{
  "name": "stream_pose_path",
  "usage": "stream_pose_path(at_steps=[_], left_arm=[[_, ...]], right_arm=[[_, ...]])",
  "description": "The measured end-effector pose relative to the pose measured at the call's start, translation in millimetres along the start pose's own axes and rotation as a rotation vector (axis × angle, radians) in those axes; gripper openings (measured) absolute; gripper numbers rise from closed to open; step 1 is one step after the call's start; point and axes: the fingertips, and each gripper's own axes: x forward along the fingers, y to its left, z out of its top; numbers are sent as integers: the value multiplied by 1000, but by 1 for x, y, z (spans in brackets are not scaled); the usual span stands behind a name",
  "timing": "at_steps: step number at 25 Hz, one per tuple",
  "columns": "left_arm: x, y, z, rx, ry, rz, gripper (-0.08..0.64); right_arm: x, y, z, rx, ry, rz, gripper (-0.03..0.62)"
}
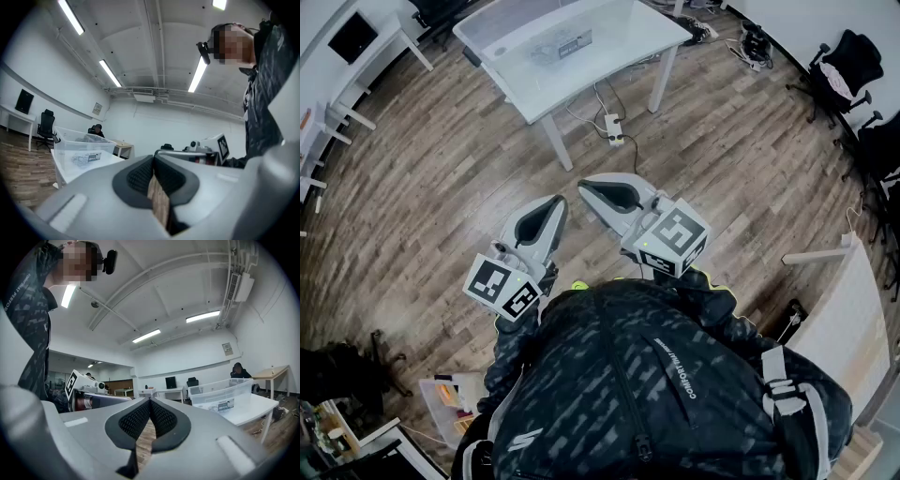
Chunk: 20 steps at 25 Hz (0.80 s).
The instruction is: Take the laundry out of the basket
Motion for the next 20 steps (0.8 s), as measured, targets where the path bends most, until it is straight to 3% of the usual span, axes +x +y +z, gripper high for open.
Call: stream_pose_path(at_steps=[20], left_arm=[[11, -21, -12, -28, 12, -9, 12]], right_arm=[[-17, -3, -10, 54, -9, 38, -2]])
